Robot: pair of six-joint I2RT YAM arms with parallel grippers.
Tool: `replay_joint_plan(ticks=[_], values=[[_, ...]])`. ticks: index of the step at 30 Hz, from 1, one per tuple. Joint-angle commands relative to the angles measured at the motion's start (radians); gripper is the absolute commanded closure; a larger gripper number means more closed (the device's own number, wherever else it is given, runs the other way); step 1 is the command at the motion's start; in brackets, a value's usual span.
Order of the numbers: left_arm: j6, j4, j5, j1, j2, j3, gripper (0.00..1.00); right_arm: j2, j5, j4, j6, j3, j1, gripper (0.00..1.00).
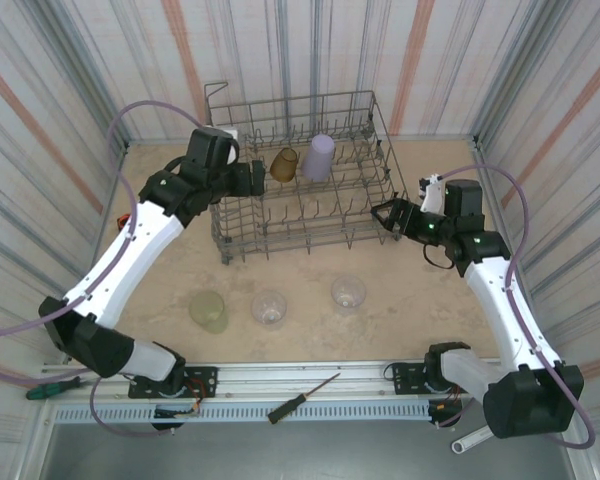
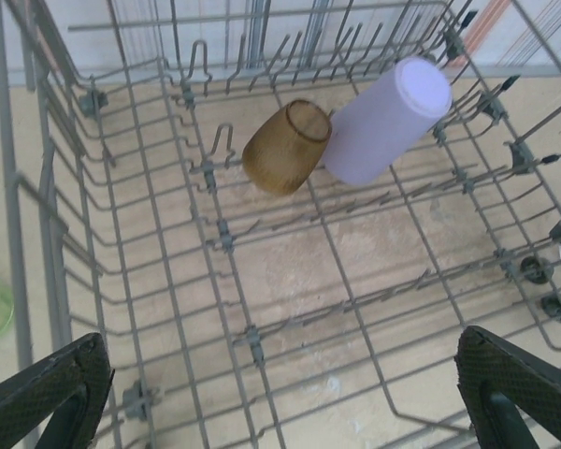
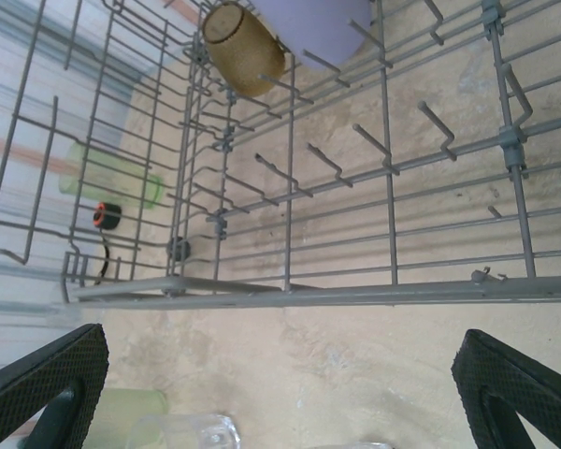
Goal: Load the cups into the dish rack
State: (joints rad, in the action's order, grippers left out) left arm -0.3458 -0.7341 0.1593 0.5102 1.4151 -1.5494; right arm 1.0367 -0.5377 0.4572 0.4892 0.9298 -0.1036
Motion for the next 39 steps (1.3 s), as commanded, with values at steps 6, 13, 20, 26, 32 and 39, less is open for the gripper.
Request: replay_joint_plan(ticks=[6,13,20,26,32,39], values=[[-0.101,-0.131,0.039,0.031,-0.102,0.062,0.01,-0.094,0.033,-0.007,0.029,-0.078,-0.012,0.01],[-0.204,-0.227,0.1,0.086,-0.158,0.122,0.01,-0.124,0.04,-0.018,0.031,-0.127,-0.013,0.01],[-0.332,-0.24,0.161,0.172,-0.236,0.248,0.01,-0.148,0.077,0.026,0.025,-0.116,-0.015,0.01],[-0.355,-0.284,0.177,0.204,-0.235,0.292,0.01,-0.133,0.086,0.003,0.034,-0.134,-0.017,0.01],[-0.4,-0.356,0.197,0.229,-0.258,0.342,0.01,-0.108,0.153,-0.011,0.049,-0.129,-0.028,0.01],[-0.474,-0.434,0.159,0.24,-0.338,0.383,0.01,-0.098,0.28,-0.048,0.056,-0.145,-0.031,0.01]])
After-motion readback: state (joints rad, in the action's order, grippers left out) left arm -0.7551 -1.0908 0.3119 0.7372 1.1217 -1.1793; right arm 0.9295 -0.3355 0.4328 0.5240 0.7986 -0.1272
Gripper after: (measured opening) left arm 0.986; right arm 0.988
